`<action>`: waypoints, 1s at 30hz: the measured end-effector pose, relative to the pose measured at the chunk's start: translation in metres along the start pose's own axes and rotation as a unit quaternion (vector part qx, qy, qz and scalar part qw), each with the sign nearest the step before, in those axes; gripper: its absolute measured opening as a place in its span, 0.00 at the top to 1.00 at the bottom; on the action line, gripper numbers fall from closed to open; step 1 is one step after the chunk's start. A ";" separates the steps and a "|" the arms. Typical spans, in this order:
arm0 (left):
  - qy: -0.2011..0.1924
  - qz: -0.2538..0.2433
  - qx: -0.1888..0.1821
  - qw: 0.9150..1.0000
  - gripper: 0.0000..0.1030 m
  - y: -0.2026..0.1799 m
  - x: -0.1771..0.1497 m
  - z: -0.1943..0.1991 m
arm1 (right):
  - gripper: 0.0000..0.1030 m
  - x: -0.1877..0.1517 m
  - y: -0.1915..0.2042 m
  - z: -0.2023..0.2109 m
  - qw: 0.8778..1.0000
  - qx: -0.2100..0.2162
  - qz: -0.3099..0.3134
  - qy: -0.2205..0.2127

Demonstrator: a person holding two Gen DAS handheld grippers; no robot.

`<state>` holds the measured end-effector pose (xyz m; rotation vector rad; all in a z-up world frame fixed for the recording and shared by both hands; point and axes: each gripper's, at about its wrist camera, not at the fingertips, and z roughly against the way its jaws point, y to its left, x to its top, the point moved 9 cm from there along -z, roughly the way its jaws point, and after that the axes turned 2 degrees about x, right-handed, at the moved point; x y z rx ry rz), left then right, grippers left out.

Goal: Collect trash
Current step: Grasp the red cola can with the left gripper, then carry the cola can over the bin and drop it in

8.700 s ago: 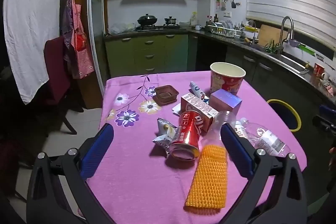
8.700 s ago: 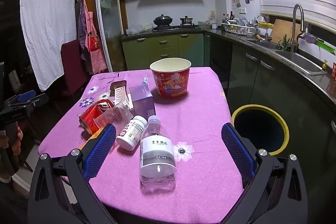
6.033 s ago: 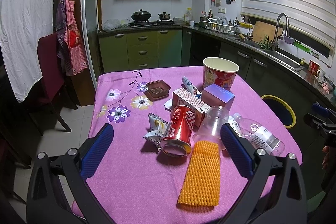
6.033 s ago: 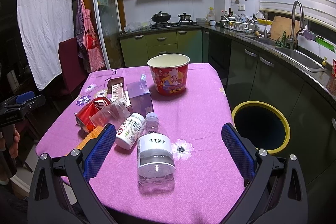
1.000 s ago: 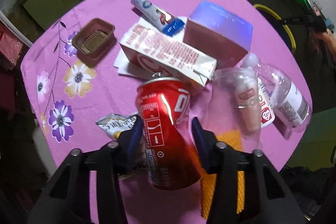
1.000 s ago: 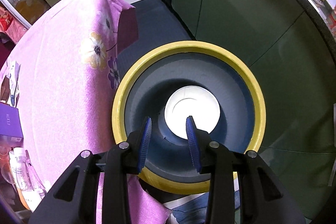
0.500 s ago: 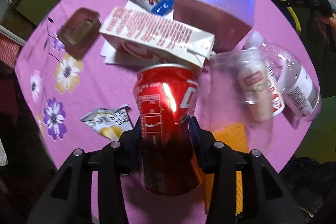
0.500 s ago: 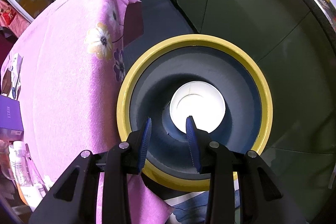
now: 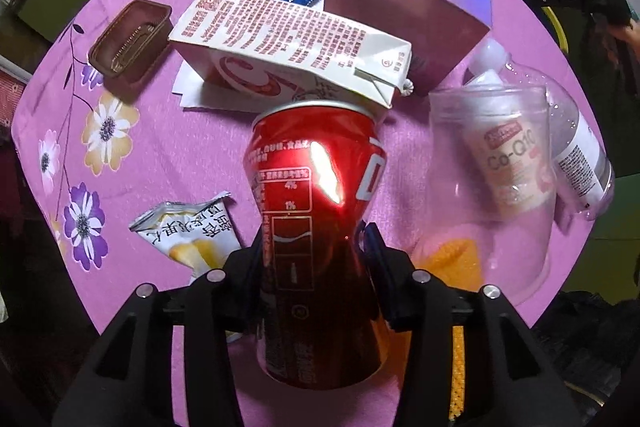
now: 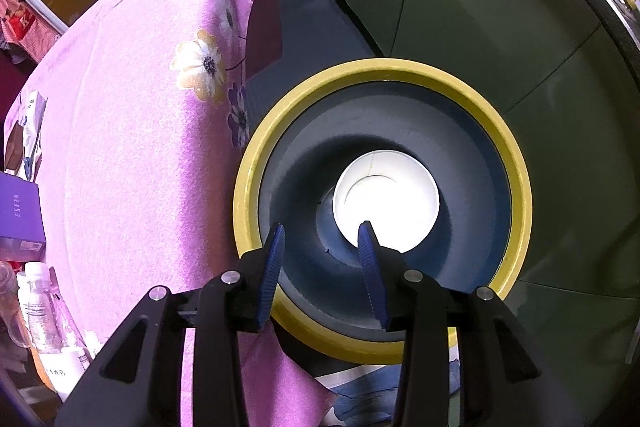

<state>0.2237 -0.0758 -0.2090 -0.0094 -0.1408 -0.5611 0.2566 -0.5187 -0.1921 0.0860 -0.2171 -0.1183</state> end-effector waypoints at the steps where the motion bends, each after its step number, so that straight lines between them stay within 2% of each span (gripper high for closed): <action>1: -0.003 -0.004 0.006 1.000 0.56 0.000 0.000 0.001 | 0.63 0.000 0.000 0.001 1.000 0.000 0.000 -0.001; 4: -0.011 -0.008 0.009 1.000 0.57 -0.011 -0.007 0.010 | 0.63 0.000 0.002 0.002 1.000 0.002 0.001 -0.003; 13: -0.046 -0.006 0.037 0.998 0.56 -0.003 -0.004 0.051 | 0.63 0.001 0.008 0.009 1.000 0.015 0.006 -0.016; 18: -0.085 -0.018 0.047 0.995 0.57 -0.008 0.009 0.092 | 0.63 -0.002 0.005 0.020 0.999 0.022 0.001 -0.029; 23: -0.124 -0.078 0.030 0.989 0.56 -0.058 0.057 0.128 | 0.63 -0.008 -0.011 0.049 0.998 0.028 -0.013 -0.060; 26: -0.136 -0.135 -0.002 0.981 0.56 -0.115 0.103 0.136 | 0.63 -0.016 -0.028 0.071 0.996 0.027 -0.025 -0.084; 30: -0.139 -0.199 -0.033 0.969 0.56 -0.188 0.157 0.126 | 0.63 -0.031 -0.054 0.095 0.993 0.026 -0.043 -0.106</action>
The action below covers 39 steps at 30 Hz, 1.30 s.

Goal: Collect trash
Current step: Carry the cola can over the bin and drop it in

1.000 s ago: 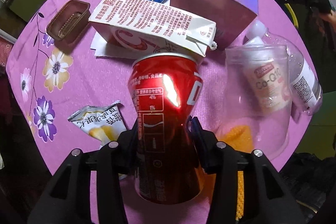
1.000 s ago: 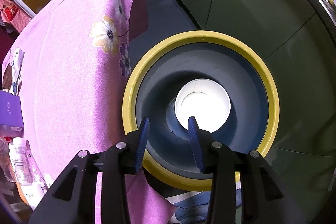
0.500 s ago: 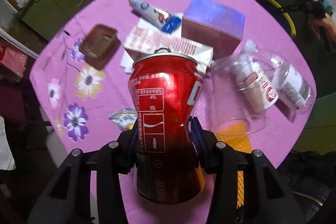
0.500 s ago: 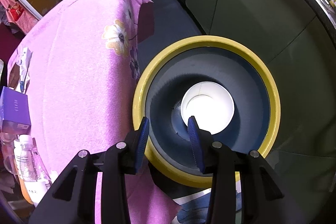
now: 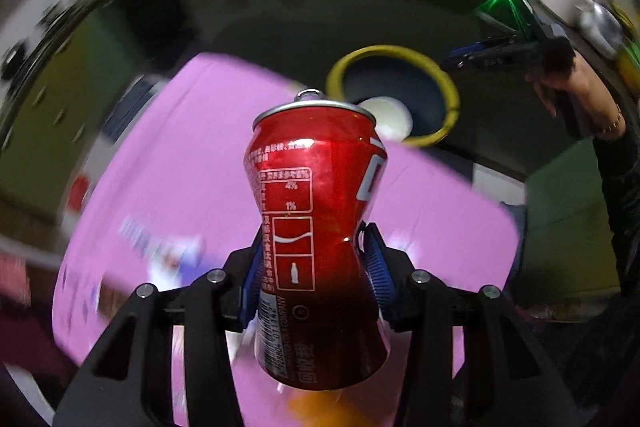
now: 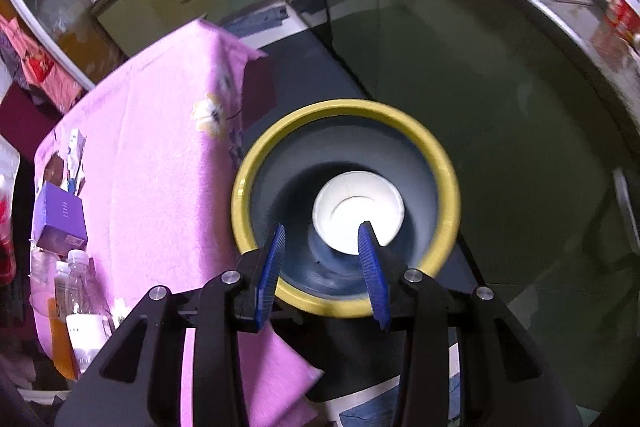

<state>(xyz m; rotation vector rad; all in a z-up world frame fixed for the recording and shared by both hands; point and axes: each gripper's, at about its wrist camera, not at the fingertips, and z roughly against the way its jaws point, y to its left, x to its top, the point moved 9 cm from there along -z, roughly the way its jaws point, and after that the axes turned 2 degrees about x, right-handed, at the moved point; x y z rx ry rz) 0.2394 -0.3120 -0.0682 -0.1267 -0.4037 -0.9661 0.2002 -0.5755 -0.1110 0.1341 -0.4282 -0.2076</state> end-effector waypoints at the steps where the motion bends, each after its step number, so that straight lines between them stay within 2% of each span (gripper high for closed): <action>1: 0.002 -0.017 -0.013 1.000 0.56 -0.015 0.022 -0.013 | 0.63 -0.003 -0.007 0.006 1.000 0.000 -0.006 -0.005; 5: 0.011 -0.047 -0.051 0.998 0.56 -0.057 0.083 -0.059 | 0.63 -0.015 -0.034 0.023 1.000 -0.006 -0.021 -0.012; 9: 0.034 -0.063 -0.074 0.995 0.56 -0.098 0.136 -0.126 | 0.63 -0.027 -0.061 0.035 0.999 -0.009 -0.038 -0.017; 12: 0.056 -0.069 -0.061 0.994 0.56 -0.112 0.157 -0.177 | 0.63 -0.038 -0.077 0.038 0.999 -0.011 -0.048 -0.015; 17: 0.096 -0.051 -0.042 0.993 0.56 -0.122 0.167 -0.237 | 0.63 -0.051 -0.095 0.041 0.998 -0.016 -0.062 -0.006; 18: 0.102 -0.048 -0.036 0.993 0.55 -0.121 0.168 -0.247 | 0.63 -0.052 -0.097 0.042 0.998 -0.017 -0.063 -0.005; 21: 0.102 -0.040 -0.023 0.994 0.41 -0.120 0.176 -0.260 | 0.63 -0.054 -0.104 0.047 0.997 -0.017 -0.069 -0.009; 24: 0.096 -0.030 -0.025 0.995 0.40 -0.120 0.181 -0.259 | 0.63 -0.055 -0.101 0.047 0.997 -0.017 -0.069 -0.008; 28: 0.078 -0.033 -0.030 0.996 0.40 -0.118 0.182 -0.230 | 0.63 -0.059 -0.096 0.048 0.998 -0.017 -0.066 -0.008; 32: 0.029 -0.015 -0.044 0.999 0.37 -0.102 0.173 -0.171 | 0.63 -0.061 -0.087 0.048 0.998 -0.011 -0.059 -0.007; 35: -0.006 0.016 -0.062 0.998 0.36 -0.083 0.152 -0.122 | 0.63 -0.063 -0.071 0.045 0.999 -0.005 -0.046 -0.001; 37: -0.032 0.028 -0.059 0.997 0.34 -0.067 0.136 -0.094 | 0.62 -0.064 -0.055 0.043 1.000 0.002 -0.031 0.005; 39: -0.057 0.047 -0.047 0.996 0.32 -0.050 0.113 -0.060 | 0.56 -0.066 -0.033 0.041 1.000 0.010 -0.010 0.013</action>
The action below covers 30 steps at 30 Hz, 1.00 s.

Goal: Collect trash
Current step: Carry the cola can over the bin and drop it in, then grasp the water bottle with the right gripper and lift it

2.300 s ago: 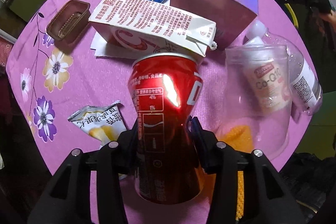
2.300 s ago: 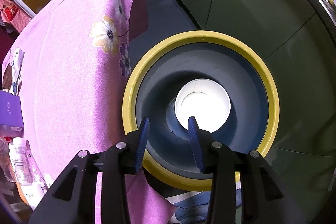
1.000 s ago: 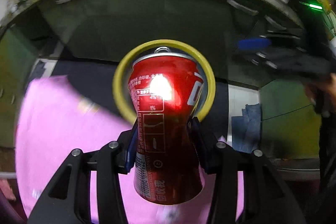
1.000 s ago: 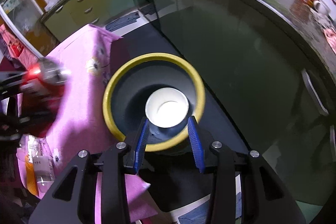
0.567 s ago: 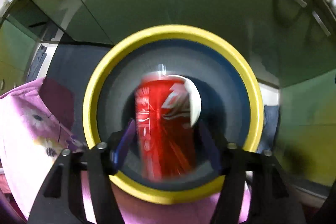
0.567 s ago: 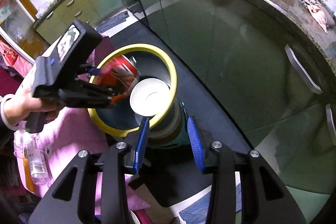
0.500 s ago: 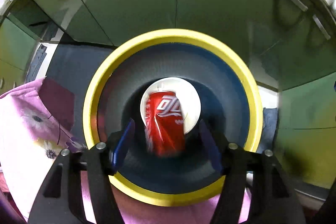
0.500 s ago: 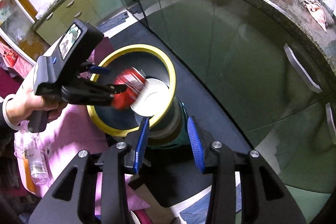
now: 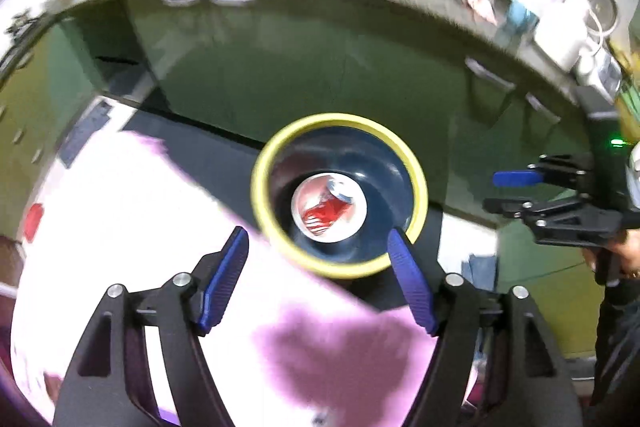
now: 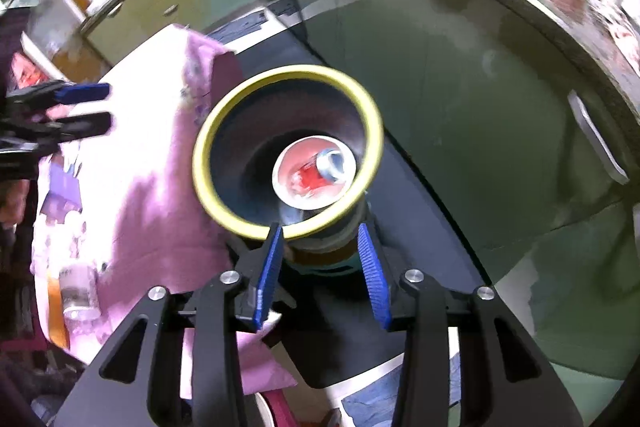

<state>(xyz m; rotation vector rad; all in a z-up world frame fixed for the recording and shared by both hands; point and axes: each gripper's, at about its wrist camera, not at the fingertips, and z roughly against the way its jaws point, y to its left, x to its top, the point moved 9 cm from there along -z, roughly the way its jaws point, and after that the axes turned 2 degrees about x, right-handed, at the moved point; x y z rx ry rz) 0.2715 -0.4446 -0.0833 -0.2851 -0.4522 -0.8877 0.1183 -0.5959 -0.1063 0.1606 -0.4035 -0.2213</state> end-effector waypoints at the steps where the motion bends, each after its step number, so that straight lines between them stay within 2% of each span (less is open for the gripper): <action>1: -0.011 0.015 0.000 1.000 0.31 0.010 -0.012 0.017 | 0.55 -0.002 0.013 -0.001 1.000 0.008 0.011 0.006; 3: -0.020 0.040 0.001 0.999 0.30 0.027 -0.031 0.040 | 0.55 -0.010 0.052 -0.003 0.998 0.044 0.041 0.024; 6: -0.043 0.071 0.029 0.996 0.28 0.055 -0.072 0.080 | 0.53 -0.022 0.111 -0.005 0.990 0.088 0.093 0.054; 9: -0.068 0.101 0.064 0.991 0.20 0.080 -0.117 0.114 | 0.45 -0.039 0.183 -0.008 0.974 0.138 0.152 0.092; 12: -0.079 0.146 0.075 0.983 0.19 0.103 -0.164 0.138 | 0.44 -0.055 0.239 -0.013 0.957 0.168 0.200 0.125; 16: -0.084 0.206 0.098 0.970 0.19 0.130 -0.226 0.158 | 0.35 -0.080 0.283 -0.027 0.942 0.154 0.253 0.159; 21: -0.097 0.255 0.102 0.957 0.16 0.148 -0.284 0.177 | 0.33 -0.085 0.301 -0.053 0.938 0.097 0.279 0.184; 30: -0.105 0.275 0.096 0.951 0.15 0.160 -0.324 0.178 | 0.33 -0.090 0.318 -0.095 0.931 0.072 0.273 0.232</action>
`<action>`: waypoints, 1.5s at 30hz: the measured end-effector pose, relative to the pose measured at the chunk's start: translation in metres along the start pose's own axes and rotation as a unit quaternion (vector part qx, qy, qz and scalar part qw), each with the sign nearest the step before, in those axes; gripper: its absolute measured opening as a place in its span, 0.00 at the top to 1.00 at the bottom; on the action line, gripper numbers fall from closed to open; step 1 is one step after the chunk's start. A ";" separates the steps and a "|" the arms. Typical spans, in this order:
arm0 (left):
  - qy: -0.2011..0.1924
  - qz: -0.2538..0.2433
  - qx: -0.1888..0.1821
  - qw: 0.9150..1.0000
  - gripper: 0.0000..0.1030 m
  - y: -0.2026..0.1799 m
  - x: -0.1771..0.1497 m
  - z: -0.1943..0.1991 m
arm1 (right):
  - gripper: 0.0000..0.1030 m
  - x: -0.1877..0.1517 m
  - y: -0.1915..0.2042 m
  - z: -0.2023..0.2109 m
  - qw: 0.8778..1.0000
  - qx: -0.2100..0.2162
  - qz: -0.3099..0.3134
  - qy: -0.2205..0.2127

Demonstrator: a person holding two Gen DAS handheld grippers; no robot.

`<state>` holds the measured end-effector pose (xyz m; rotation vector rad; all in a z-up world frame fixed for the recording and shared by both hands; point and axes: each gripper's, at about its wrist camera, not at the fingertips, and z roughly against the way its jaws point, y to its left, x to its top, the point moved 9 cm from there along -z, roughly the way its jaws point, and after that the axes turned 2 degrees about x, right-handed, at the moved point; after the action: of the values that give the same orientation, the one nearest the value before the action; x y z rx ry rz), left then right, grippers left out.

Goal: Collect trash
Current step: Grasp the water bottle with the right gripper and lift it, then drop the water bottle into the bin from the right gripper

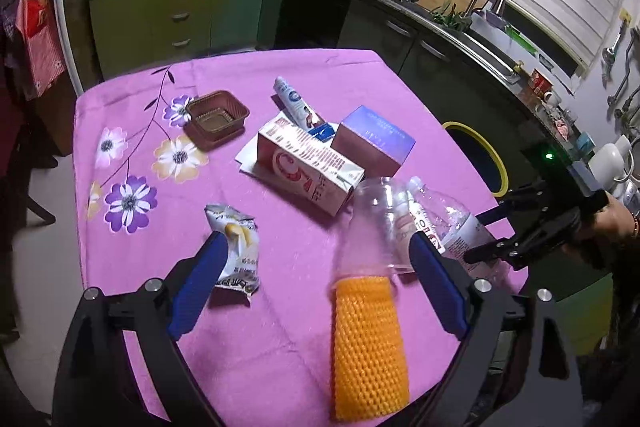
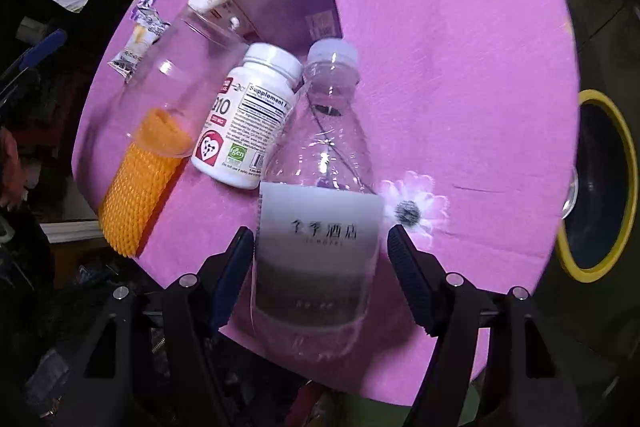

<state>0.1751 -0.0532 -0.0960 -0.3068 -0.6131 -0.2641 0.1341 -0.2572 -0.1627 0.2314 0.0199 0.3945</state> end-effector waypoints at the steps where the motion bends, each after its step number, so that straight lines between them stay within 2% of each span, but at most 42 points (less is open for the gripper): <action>1: 0.000 0.001 -0.001 1.000 0.15 0.001 -0.001 -0.001 | 0.33 0.003 0.001 -0.005 1.000 -0.003 0.001 0.003; 6: 0.002 0.001 -0.006 1.000 0.15 0.002 -0.005 -0.004 | 0.34 0.010 0.004 -0.021 1.000 -0.013 0.004 0.013; 10: 0.007 0.000 -0.006 1.000 0.15 0.002 -0.005 -0.007 | 0.36 0.010 0.002 -0.020 0.999 -0.039 0.014 0.000; 12: 0.010 0.002 -0.007 1.000 0.15 0.003 -0.005 -0.009 | 0.37 0.006 0.001 -0.019 0.999 -0.035 0.014 -0.003; 17: 0.015 0.002 -0.006 1.000 0.15 0.001 -0.004 -0.014 | 0.37 -0.005 -0.014 0.000 0.999 -0.019 -0.003 -0.028; 22: 0.017 -0.008 -0.002 1.000 0.15 -0.005 -0.002 -0.016 | 0.36 -0.018 -0.035 0.042 0.997 -0.004 -0.035 -0.075; 26: 0.017 -0.013 0.001 1.000 0.15 -0.008 0.000 -0.016 | 0.36 -0.018 -0.090 0.089 0.987 -0.025 -0.094 -0.126; 31: 0.020 -0.014 0.007 1.000 0.14 -0.007 -0.001 -0.018 | 0.36 -0.023 -0.199 0.115 0.972 -0.056 -0.188 -0.131; 37: 0.022 -0.007 0.014 1.000 0.14 -0.003 -0.002 -0.019 | 0.36 -0.018 -0.315 0.085 0.950 -0.098 -0.275 -0.110; 41: 0.030 -0.006 0.026 0.999 0.14 0.002 -0.005 -0.019 | 0.36 -0.015 -0.352 0.045 0.946 -0.107 -0.293 -0.087; 45: 0.032 -0.001 0.043 0.999 0.14 0.010 -0.004 -0.015 | 0.44 -0.008 -0.377 0.021 0.941 -0.107 -0.310 -0.084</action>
<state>0.1836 -0.0489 -0.1121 -0.2150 -0.5600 -0.2471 0.2708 -0.6035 -0.2277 0.0347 -0.1153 -0.2528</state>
